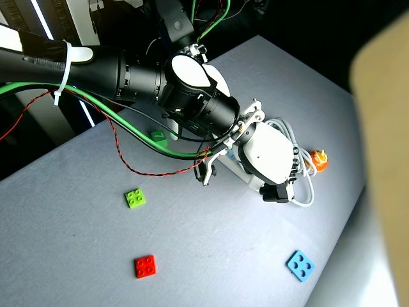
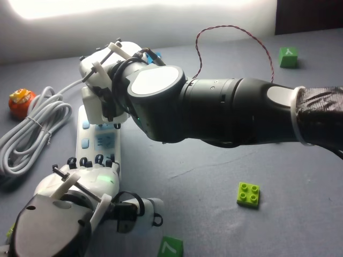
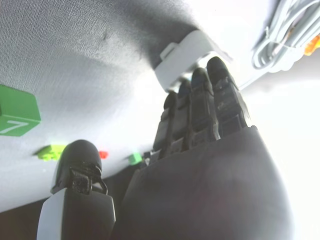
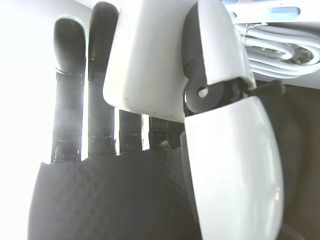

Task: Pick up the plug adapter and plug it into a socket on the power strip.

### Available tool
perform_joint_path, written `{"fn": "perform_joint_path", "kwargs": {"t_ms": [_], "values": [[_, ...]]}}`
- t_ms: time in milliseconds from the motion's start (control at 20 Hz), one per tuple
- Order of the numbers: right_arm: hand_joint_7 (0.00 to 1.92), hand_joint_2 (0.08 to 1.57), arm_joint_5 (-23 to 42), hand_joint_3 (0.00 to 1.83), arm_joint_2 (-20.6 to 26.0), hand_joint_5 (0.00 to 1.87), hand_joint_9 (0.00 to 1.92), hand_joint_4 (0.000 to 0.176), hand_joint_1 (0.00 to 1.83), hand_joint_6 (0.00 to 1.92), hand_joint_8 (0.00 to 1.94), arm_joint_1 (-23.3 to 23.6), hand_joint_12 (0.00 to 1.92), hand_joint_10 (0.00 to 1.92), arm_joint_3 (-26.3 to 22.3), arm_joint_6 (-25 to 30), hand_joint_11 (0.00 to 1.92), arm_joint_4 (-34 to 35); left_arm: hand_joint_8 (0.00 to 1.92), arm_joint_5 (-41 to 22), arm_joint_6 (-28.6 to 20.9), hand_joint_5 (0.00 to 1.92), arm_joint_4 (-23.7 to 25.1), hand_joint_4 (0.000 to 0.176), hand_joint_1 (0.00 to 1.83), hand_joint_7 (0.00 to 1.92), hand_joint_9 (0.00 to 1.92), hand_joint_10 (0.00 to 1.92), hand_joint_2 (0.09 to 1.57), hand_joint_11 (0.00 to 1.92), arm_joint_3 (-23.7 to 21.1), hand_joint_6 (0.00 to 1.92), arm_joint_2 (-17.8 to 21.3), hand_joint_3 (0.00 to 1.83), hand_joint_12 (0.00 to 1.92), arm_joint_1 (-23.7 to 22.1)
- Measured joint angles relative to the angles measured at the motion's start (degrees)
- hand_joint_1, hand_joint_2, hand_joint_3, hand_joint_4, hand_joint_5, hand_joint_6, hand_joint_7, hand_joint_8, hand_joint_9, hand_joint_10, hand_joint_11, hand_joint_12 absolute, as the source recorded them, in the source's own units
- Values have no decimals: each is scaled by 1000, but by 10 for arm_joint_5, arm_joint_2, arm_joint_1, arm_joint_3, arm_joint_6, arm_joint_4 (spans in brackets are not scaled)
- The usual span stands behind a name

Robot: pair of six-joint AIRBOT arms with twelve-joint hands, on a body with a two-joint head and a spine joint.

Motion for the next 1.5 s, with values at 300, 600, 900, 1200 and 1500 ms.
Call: {"fn": "perform_joint_path", "kwargs": {"t_ms": [300, 600, 900, 1200, 1500], "values": [[968, 1139, 3, 2, -2, 926, 888, 0, 1237, 907, 1198, 0, 1396, 965, 2, 4, 670, -4, 1, 0, -1, 85, -1, 0, 59, 88, 92, 0, 1229, 0, -2, 1, 0, 0, 342, 0], [956, 1147, 13, 2, -3, 900, 821, 0, 1261, 936, 1197, 0, 1422, 1154, 7, 23, 629, -4, 1, 0, -4, 84, -2, 0, 71, 88, 91, 2, 1227, 0, -2, 1, 0, 0, 345, 0], [944, 1147, 23, 0, -7, 916, 811, 0, 1263, 905, 1219, 0, 1411, 1176, 16, 27, 633, -6, 0, -1, -5, 91, -1, 0, 46, 92, 92, 0, 1228, 0, -3, 1, 0, 0, 322, 1], [961, 1149, 26, 2, -8, 892, 883, 0, 1238, 948, 1221, -1, 1398, 1003, 17, 28, 671, -8, 0, -2, -7, 91, -1, 0, 40, 88, 79, 1, 1232, 0, -3, 0, 0, 1, 266, 1], [933, 1151, 33, 0, -10, 895, 819, 0, 1341, 898, 1164, -5, 1396, 1326, 25, 37, 642, -9, 0, -2, -9, 79, -2, 0, 56, 82, 84, 1, 1226, 0, -3, 1, 0, 0, 318, 1]]}}
